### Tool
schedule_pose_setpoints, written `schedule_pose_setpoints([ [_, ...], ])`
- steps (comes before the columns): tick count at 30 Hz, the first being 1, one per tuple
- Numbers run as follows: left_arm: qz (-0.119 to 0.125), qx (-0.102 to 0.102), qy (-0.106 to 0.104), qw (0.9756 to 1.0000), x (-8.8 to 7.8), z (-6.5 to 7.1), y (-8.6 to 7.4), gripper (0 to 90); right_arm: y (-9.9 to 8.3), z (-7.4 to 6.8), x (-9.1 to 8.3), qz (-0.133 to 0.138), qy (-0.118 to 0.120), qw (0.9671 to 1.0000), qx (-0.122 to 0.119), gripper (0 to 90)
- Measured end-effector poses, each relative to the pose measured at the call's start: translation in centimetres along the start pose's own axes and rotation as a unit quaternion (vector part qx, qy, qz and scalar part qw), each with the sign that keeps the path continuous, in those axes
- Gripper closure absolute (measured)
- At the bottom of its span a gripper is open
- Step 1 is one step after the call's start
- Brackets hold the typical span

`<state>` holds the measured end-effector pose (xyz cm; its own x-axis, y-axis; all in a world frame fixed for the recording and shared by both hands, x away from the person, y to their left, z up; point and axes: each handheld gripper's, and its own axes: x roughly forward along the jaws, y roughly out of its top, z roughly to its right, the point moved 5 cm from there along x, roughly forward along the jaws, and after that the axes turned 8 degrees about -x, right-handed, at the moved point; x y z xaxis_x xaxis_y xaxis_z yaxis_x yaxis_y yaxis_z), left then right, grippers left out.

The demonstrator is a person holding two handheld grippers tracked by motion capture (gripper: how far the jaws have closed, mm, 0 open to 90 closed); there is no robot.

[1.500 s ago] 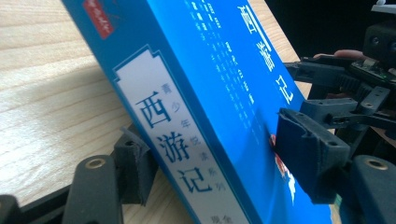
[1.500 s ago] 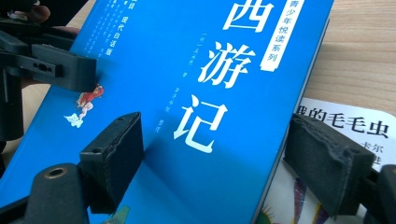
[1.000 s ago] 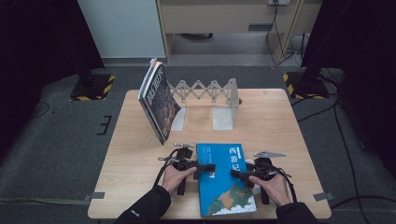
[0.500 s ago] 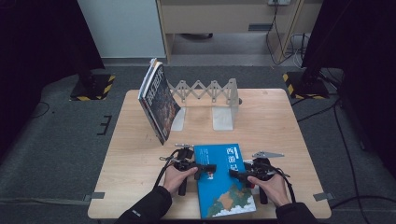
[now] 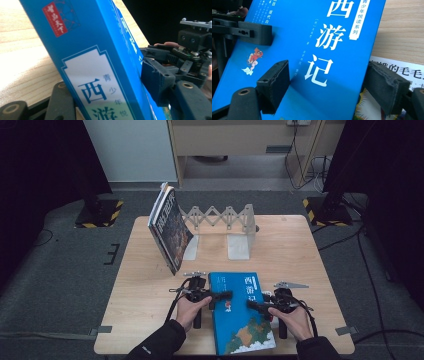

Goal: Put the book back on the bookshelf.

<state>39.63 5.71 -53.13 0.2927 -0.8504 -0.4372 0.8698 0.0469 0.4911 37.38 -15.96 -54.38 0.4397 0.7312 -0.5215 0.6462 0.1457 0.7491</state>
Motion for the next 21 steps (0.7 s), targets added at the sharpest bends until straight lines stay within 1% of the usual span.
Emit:
schedule_pose_setpoints([
  [1,-0.001,0.0,0.001,1.0,0.1,0.0,0.0,40.4,0.0,0.0,0.1,0.0,0.0,1.0,-0.002,21.2],
  [5,-0.003,-0.005,0.0,1.0,0.3,-0.1,-0.1,39.0,0.0,-0.1,0.1,-0.002,-0.001,1.0,-0.004,21.2],
  [8,-0.004,-0.005,0.006,1.0,0.6,-0.2,-0.1,35.8,-0.1,-0.1,0.1,-0.003,-0.003,1.0,-0.003,21.2],
  [15,-0.001,-0.011,0.004,0.9999,0.9,-0.4,-0.1,35.1,-0.1,0.0,0.1,-0.005,-0.005,1.0,-0.004,21.2],
  [18,0.0,-0.018,0.004,0.9998,1.1,-0.5,0.0,34.5,-0.1,0.0,0.1,-0.005,-0.007,1.0,-0.003,21.2],
  [20,0.002,-0.026,-0.002,0.9996,1.1,-0.6,0.0,37.6,-0.1,0.0,0.1,-0.006,-0.007,1.0,-0.003,21.2],
  [21,0.004,-0.033,-0.007,0.9994,1.1,-0.5,0.1,37.6,-0.1,0.0,0.1,-0.006,-0.007,1.0,-0.003,21.2],
])
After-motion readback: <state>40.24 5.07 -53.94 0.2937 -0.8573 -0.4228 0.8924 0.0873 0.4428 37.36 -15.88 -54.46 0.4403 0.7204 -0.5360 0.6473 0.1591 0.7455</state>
